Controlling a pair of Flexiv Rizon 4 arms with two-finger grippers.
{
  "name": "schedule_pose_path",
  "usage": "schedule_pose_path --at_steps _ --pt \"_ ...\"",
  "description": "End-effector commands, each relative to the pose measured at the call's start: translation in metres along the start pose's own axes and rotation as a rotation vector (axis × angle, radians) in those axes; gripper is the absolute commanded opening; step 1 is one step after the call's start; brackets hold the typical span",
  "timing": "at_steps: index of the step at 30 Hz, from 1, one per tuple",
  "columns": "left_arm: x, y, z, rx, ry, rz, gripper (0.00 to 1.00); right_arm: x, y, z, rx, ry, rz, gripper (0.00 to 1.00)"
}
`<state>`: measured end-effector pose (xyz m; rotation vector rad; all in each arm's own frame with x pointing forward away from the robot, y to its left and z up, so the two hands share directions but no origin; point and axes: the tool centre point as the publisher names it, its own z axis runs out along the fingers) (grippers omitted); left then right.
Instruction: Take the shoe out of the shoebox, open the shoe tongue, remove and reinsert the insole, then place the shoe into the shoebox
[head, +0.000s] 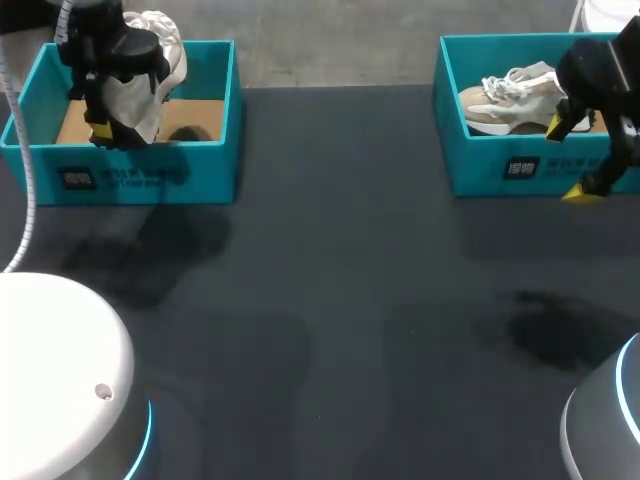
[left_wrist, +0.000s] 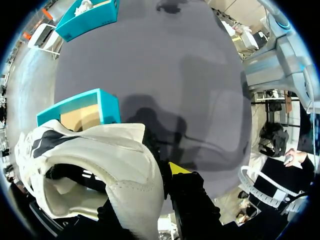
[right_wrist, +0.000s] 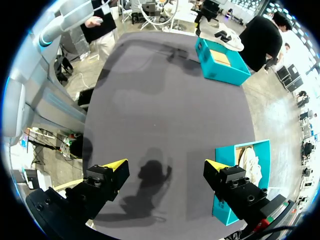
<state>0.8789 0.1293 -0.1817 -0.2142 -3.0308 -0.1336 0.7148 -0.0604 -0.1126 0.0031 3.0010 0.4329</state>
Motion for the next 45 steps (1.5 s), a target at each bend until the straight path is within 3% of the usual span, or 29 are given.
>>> schedule_pose_path --at_steps 1,6,16,27,35,45 --pt "0.001 0.001 -0.001 0.001 -0.003 0.001 0.00 -0.002 0.001 0.000 0.004 0.005 0.001 1.00" --pt "0.002 0.007 -0.001 -0.043 -0.015 0.044 0.00 -0.002 0.001 0.000 0.004 0.005 0.001 1.00" --pt "-0.009 0.058 -0.005 -0.027 -0.073 -0.001 0.00 -0.002 0.001 0.000 0.004 0.005 0.001 1.00" --pt "-0.049 0.117 0.000 0.082 -0.027 0.001 0.00 -0.002 0.001 0.000 0.004 0.005 0.001 1.00" --pt "-0.077 0.159 0.006 0.101 -0.031 -0.023 0.00 -0.002 0.001 0.000 0.004 0.005 0.001 1.00" --pt "-0.091 0.189 0.016 0.077 -0.029 -0.057 0.00 -0.002 0.001 0.000 0.004 0.005 0.001 1.00"
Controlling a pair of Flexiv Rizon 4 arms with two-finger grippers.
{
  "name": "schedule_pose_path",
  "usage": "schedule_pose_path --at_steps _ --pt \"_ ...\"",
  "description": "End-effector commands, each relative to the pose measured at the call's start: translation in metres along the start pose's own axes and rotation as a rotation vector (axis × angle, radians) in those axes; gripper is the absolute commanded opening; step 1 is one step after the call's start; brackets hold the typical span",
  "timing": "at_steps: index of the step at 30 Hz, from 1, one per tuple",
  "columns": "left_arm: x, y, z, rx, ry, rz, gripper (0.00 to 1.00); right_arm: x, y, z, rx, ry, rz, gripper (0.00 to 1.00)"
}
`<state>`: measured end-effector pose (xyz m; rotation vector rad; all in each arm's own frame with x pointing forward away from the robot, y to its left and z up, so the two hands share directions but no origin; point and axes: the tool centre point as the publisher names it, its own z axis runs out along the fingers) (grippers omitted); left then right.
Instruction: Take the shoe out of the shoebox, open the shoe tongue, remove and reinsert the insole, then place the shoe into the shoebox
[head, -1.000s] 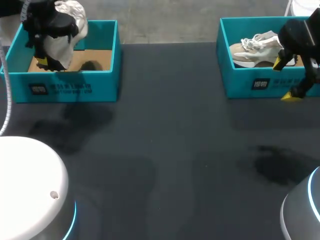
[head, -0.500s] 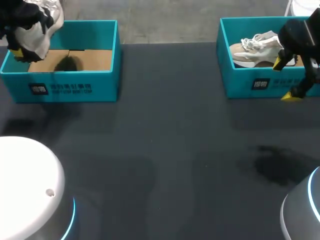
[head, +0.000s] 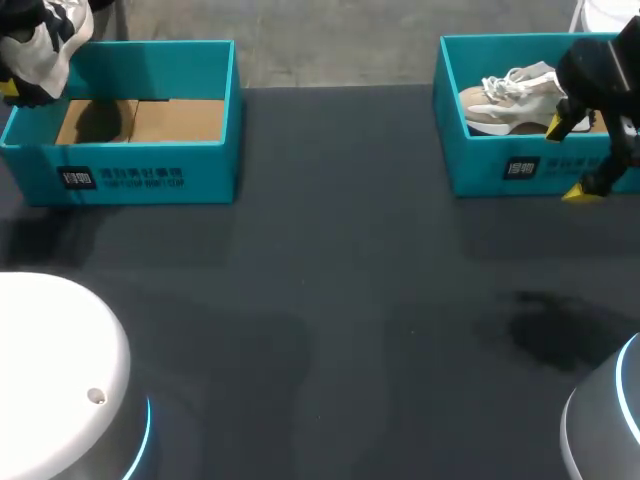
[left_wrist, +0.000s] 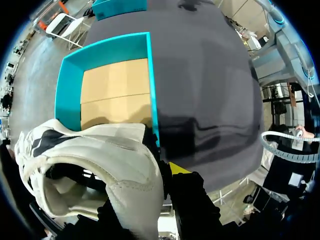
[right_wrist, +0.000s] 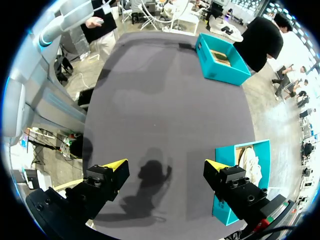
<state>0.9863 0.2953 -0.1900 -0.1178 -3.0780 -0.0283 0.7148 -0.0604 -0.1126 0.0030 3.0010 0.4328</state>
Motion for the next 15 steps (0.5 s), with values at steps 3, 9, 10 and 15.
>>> schedule_pose_path --at_steps 3,9,10,15 --pt "-0.012 0.018 0.002 -0.013 -0.002 0.019 0.00 -0.002 0.001 0.000 0.004 0.005 0.001 1.00" --pt "-0.012 0.026 0.002 -0.030 -0.027 0.049 0.00 -0.002 0.001 0.000 0.004 0.005 0.001 1.00" --pt "-0.012 0.026 0.002 -0.030 -0.027 0.049 0.00 -0.002 0.001 0.000 0.004 0.005 0.001 1.00" --pt "-0.012 0.026 0.002 -0.030 -0.027 0.049 0.00 -0.002 0.001 0.000 0.004 0.005 0.001 1.00"
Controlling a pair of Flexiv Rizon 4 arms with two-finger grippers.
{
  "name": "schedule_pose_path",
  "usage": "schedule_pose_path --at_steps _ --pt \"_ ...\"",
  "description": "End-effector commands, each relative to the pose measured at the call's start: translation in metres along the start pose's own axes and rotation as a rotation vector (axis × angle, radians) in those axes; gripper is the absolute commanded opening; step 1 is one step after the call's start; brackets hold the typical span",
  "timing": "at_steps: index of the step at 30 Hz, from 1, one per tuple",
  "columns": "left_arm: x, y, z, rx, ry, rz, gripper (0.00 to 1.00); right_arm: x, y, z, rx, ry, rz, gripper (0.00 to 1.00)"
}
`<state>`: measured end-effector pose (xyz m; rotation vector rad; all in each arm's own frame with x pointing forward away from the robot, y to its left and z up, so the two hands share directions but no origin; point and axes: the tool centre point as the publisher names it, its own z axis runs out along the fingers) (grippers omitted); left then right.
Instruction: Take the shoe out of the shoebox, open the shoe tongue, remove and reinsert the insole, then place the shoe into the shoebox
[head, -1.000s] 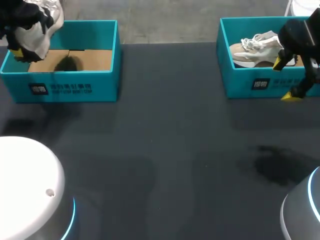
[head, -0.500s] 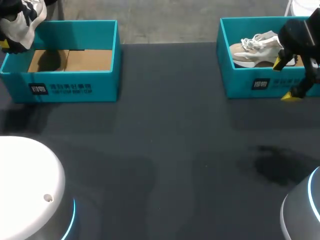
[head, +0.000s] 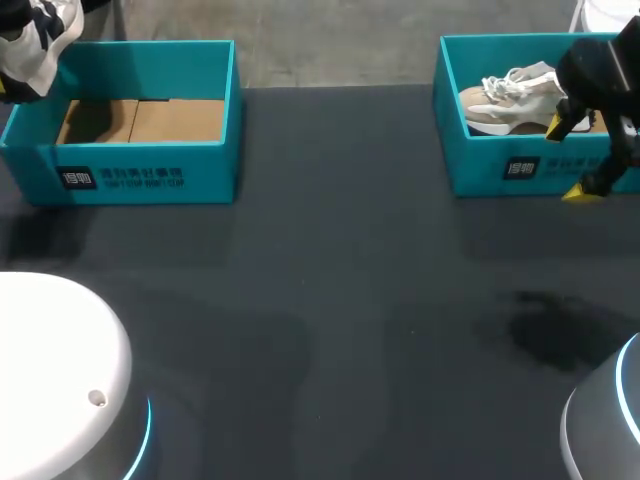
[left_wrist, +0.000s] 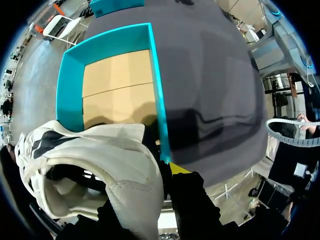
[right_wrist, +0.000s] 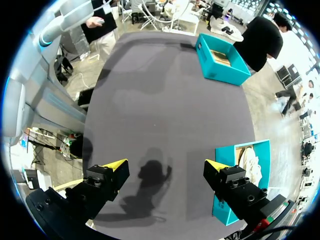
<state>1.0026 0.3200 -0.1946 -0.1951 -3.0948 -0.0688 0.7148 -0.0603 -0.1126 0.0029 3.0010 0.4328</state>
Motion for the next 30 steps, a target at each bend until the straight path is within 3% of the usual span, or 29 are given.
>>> schedule_pose_path --at_steps 1,9,12,14,15,17,18,19,20,24,25,30 --pt "0.003 0.000 -0.002 -0.002 -0.006 0.000 0.00 -0.002 0.001 0.000 0.004 0.005 0.001 1.00" --pt "0.003 0.000 -0.002 -0.002 -0.006 0.000 0.00 -0.002 0.001 0.000 0.004 0.005 0.001 1.00" --pt "-0.001 0.003 -0.009 0.001 0.007 0.303 0.00 -0.002 0.001 0.000 0.004 0.005 0.001 1.00" --pt "-0.006 0.006 -0.007 0.044 0.069 0.512 0.00 -0.002 0.001 0.000 0.004 0.005 0.001 1.00" --pt "-0.008 0.007 -0.006 0.002 0.093 0.612 0.00 -0.002 0.001 0.000 0.004 0.005 0.001 1.00" --pt "-0.012 0.013 -0.004 0.036 0.084 0.766 0.00 -0.002 0.001 0.000 0.004 0.005 0.001 1.00" --pt "-0.015 0.014 -0.003 -0.001 0.103 0.894 0.00 -0.002 0.001 0.000 0.004 0.005 0.001 1.00" --pt "-0.015 0.017 -0.003 -0.040 0.049 0.909 0.00 -0.002 0.001 0.000 0.004 0.005 0.001 1.00" --pt "-0.019 0.022 -0.005 0.022 0.053 0.987 0.00 -0.002 0.001 0.000 0.004 0.005 0.001 1.00" --pt "-0.027 0.033 -0.007 -0.053 0.028 1.284 0.00 -0.002 0.001 0.000 0.004 0.005 0.001 1.00" --pt "-0.028 0.035 -0.008 -0.085 0.011 1.341 0.00 -0.002 0.001 0.000 0.004 0.005 0.001 1.00" --pt "-0.028 0.035 -0.008 -0.085 0.011 1.341 0.00 -0.002 0.001 0.000 0.004 0.005 0.001 1.00"
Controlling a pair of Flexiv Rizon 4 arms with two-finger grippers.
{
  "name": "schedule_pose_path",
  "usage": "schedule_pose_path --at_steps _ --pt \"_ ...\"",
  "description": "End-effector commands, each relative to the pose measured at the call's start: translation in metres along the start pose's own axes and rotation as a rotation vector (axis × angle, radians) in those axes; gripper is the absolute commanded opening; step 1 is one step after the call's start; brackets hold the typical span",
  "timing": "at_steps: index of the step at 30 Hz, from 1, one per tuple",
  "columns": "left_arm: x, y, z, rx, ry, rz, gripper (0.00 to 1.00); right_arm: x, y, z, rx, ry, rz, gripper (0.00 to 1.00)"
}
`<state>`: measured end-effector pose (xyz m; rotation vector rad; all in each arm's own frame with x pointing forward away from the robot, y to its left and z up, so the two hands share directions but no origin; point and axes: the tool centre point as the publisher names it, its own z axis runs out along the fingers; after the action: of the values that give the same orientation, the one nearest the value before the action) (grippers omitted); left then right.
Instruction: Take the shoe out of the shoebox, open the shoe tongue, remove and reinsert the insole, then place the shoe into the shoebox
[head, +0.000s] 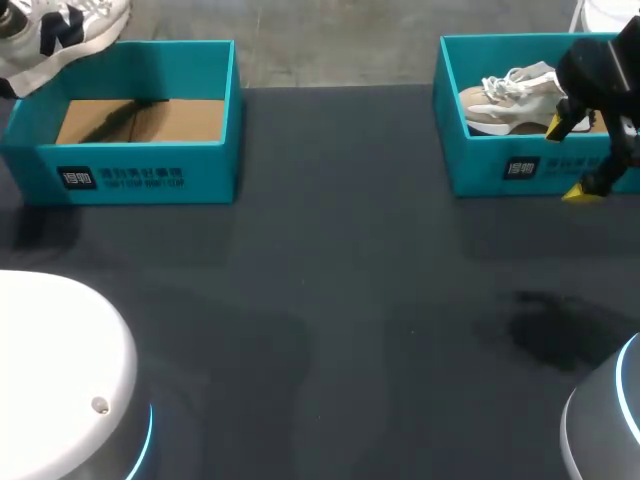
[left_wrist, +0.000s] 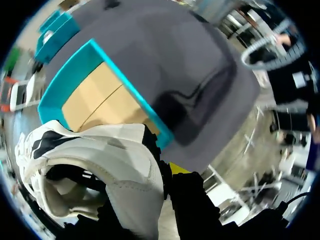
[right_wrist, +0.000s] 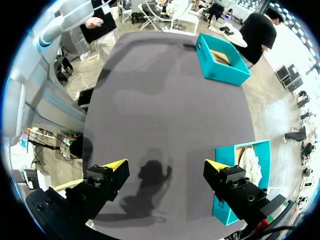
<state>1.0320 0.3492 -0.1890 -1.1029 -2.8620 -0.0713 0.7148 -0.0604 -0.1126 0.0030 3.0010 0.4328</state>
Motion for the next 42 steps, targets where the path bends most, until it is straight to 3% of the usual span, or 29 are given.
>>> schedule_pose_path --at_steps 1,28,42 --pt "-0.001 0.003 -0.003 -0.077 0.006 0.731 0.00 -0.002 0.001 0.000 0.004 0.005 0.001 1.00" --pt "-0.001 0.003 -0.003 -0.077 0.006 0.731 0.00 -0.002 0.001 0.000 0.004 0.005 0.001 1.00" --pt "-0.022 -0.001 0.007 -0.140 0.029 0.780 0.00 -0.002 0.001 0.000 0.004 0.005 0.001 1.00"
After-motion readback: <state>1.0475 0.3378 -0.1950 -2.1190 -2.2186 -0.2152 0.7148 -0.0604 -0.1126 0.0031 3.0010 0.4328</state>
